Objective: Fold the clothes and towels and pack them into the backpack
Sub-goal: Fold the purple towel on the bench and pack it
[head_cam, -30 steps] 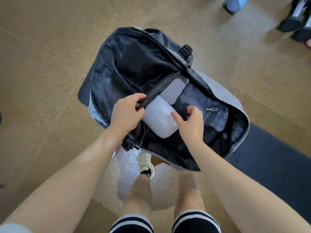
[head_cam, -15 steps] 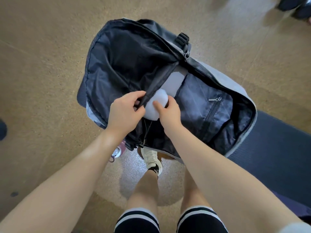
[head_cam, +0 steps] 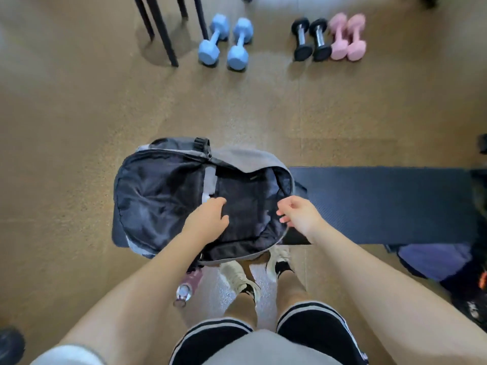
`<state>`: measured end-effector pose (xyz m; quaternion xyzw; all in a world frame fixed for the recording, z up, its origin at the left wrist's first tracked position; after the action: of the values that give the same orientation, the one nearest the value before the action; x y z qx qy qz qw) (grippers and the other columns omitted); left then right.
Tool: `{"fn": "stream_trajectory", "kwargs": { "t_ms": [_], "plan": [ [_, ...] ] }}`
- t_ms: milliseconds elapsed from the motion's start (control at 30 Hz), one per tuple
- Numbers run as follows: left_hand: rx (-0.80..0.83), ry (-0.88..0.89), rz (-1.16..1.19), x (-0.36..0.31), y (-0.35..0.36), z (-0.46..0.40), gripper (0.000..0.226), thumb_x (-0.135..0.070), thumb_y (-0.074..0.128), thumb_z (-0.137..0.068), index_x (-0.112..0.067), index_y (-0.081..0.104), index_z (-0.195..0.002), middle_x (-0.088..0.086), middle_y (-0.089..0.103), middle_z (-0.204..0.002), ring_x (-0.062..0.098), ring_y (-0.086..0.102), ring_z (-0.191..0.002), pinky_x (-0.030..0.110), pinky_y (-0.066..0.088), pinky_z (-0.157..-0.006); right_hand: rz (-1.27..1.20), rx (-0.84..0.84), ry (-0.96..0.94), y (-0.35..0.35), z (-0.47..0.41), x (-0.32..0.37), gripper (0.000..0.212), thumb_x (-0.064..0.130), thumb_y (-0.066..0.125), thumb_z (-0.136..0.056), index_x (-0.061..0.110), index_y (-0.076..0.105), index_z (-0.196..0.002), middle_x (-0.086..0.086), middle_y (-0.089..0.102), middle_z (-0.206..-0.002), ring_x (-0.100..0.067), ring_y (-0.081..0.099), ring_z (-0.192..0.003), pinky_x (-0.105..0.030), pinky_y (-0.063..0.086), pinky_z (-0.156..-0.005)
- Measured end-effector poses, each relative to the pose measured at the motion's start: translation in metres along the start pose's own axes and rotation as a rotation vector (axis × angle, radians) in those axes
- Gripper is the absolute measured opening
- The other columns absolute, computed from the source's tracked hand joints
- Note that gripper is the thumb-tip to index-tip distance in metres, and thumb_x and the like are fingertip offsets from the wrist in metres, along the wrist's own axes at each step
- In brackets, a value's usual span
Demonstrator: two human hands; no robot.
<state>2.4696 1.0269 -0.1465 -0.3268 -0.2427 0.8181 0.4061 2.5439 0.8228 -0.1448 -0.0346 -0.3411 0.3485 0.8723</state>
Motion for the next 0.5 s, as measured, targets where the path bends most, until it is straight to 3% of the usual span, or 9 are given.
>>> {"fn": "stream_trajectory", "kwargs": {
  "t_ms": [67,133,200,233,300,367,500],
  "plan": [
    [0.019,0.107,-0.138,-0.042,-0.015,0.008,0.037,-0.023,0.038,-0.095,-0.015,0.042,-0.131,0.006,0.058,-0.123,0.027,0.055,-0.106,0.038,0.048,-0.085,-0.042,-0.003,-0.021,-0.036,0.032,-0.005,0.014,0.022,0.05,-0.095,0.012,0.057,-0.088,-0.001,0.061,-0.082,-0.014,0.054,-0.066,-0.02,0.043,-0.063],
    [0.033,0.26,-0.227,-0.094,-0.027,0.013,0.04,-0.022,0.037,-0.096,-0.016,0.037,-0.136,0.005,0.063,-0.108,0.024,0.059,-0.088,0.033,0.049,-0.07,-0.07,-0.033,-0.027,-0.074,0.061,-0.013,0.018,0.025,0.049,-0.096,0.016,0.057,-0.082,-0.001,0.061,-0.082,-0.014,0.056,-0.067,-0.018,0.043,-0.061],
    [0.072,0.429,-0.311,-0.156,-0.033,0.02,0.049,-0.019,0.036,-0.096,-0.016,0.023,-0.144,0.001,0.059,-0.082,0.019,0.053,-0.064,0.03,0.039,-0.052,-0.14,-0.124,-0.011,-0.115,0.087,-0.028,0.02,0.024,0.048,-0.096,0.013,0.057,-0.081,-0.004,0.061,-0.084,-0.013,0.054,-0.063,-0.015,0.042,-0.054],
    [0.082,0.501,-0.367,-0.189,-0.032,0.024,0.051,-0.018,0.036,-0.096,-0.016,0.02,-0.145,0.003,0.058,-0.079,0.018,0.05,-0.061,0.031,0.037,-0.051,-0.178,-0.182,0.002,-0.136,0.099,-0.039,0.021,0.024,0.048,-0.096,0.012,0.056,-0.079,-0.005,0.061,-0.085,-0.013,0.053,-0.062,-0.016,0.042,-0.054],
    [0.087,0.628,-0.407,-0.254,-0.019,0.029,0.048,-0.016,0.036,-0.095,-0.015,0.026,-0.142,0.009,0.062,-0.097,0.024,0.057,-0.079,0.036,0.047,-0.065,-0.26,-0.289,0.031,-0.177,0.121,-0.065,0.024,0.024,0.049,-0.095,0.015,0.054,-0.073,-0.007,0.061,-0.087,-0.017,0.054,-0.064,-0.022,0.041,-0.058],
    [0.118,0.718,-0.389,-0.318,0.004,0.038,0.043,-0.016,0.038,-0.094,-0.015,0.037,-0.136,0.008,0.06,-0.114,0.026,0.055,-0.102,0.037,0.046,-0.084,-0.366,-0.377,0.045,-0.22,0.144,-0.098,0.023,0.024,0.049,-0.095,0.013,0.054,-0.075,-0.008,0.061,-0.088,-0.02,0.054,-0.069,-0.027,0.042,-0.063],
    [0.167,0.906,-0.4,-0.437,0.068,0.067,0.037,-0.016,0.04,-0.095,-0.012,0.045,-0.131,0.005,0.061,-0.118,0.023,0.055,-0.106,0.032,0.044,-0.089,-0.478,-0.493,0.058,-0.301,0.195,-0.183,0.021,0.02,0.049,-0.096,0.001,0.057,-0.095,-0.012,0.058,-0.088,-0.019,0.051,-0.067,-0.027,0.041,-0.065]
  ]
}}
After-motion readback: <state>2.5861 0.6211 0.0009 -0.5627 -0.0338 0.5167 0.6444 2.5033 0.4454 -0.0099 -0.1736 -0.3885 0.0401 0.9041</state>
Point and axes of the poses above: each hand's wrist, its own z-axis away from the middle knuckle, its own y-axis out of the palm, x = y × z, the point moved 1 cm from there along -z, towards the middle knuckle
